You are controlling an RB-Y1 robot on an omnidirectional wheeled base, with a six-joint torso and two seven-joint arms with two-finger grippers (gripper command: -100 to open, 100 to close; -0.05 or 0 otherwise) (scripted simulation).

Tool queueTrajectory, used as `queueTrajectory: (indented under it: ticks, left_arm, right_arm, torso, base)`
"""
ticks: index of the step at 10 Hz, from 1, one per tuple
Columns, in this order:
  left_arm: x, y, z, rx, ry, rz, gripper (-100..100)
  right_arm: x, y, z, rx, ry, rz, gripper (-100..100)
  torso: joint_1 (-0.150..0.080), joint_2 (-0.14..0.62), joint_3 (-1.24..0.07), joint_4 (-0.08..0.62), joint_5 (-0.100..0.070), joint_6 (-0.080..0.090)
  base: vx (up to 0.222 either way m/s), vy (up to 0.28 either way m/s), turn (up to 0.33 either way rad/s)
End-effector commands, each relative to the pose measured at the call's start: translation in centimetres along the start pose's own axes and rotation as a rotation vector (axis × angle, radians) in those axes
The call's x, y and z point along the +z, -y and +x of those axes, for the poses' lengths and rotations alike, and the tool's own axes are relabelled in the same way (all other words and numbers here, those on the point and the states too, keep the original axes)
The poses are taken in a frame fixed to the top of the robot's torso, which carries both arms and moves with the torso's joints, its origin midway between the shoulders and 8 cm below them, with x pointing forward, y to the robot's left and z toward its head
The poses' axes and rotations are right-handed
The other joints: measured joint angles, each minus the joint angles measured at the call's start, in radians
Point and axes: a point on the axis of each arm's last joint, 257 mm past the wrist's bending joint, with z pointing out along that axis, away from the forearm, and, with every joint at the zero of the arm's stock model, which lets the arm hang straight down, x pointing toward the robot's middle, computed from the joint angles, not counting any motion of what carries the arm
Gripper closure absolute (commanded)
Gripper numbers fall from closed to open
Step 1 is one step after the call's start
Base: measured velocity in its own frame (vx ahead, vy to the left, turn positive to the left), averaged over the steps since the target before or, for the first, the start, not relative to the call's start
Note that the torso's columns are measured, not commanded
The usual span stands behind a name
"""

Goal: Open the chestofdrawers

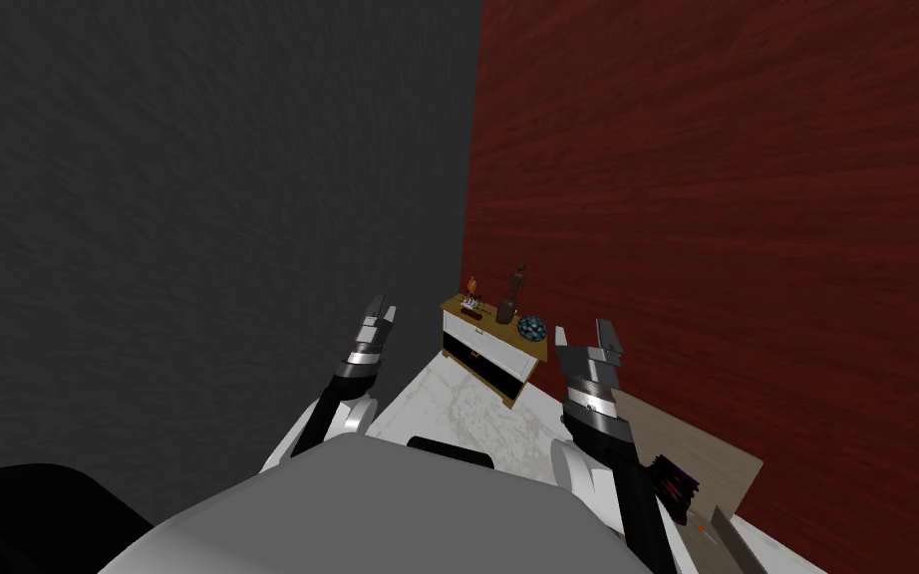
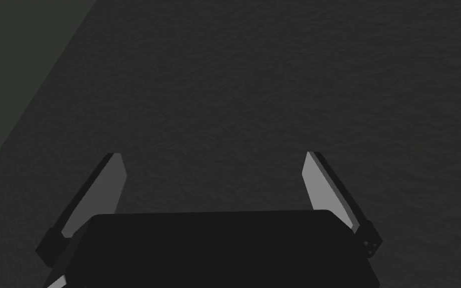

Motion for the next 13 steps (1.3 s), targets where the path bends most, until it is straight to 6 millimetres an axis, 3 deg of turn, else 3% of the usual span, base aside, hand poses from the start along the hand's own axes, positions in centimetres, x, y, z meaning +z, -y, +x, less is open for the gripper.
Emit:
queueTrajectory:
  ticks: [1,9,10,13]
  left_arm:
    - [0.0,0.0,0.0,0.000,0.000,0.000,0]
    - [0.0,0.0,0.0,0.000,0.000,0.000,0]
    - [0.0,0.0,0.0,0.000,0.000,0.000,0]
    - [0.0,0.0,0.0,0.000,0.000,0.000,0]
  right_arm:
    - [0.0,0.0,0.0,0.000,0.000,0.000,0]
    - [0.0,0.0,0.0,0.000,0.000,0.000,0]
    - [-0.4,2.4,0.3,-0.048,-0.037,0.070,-100]
    - [-1.9,7.7,0.0,-0.152,-0.085,0.225,-100]
  torso:
    - [0.000,0.040,-0.082,0.041,0.000,0.000]
    - [0.000,0.618,-1.234,0.617,0.000,0.000]
    - [0.000,0.691,-1.382,0.691,0.000,0.000]
    - [0.001,0.735,-1.476,0.736,0.000,0.000]
  base:
    - [0.000,0.000,0.000]
    - [0.000,0.000,0.000]
    - [0.021,0.016,0.150]
    - [0.043,0.024,0.169]
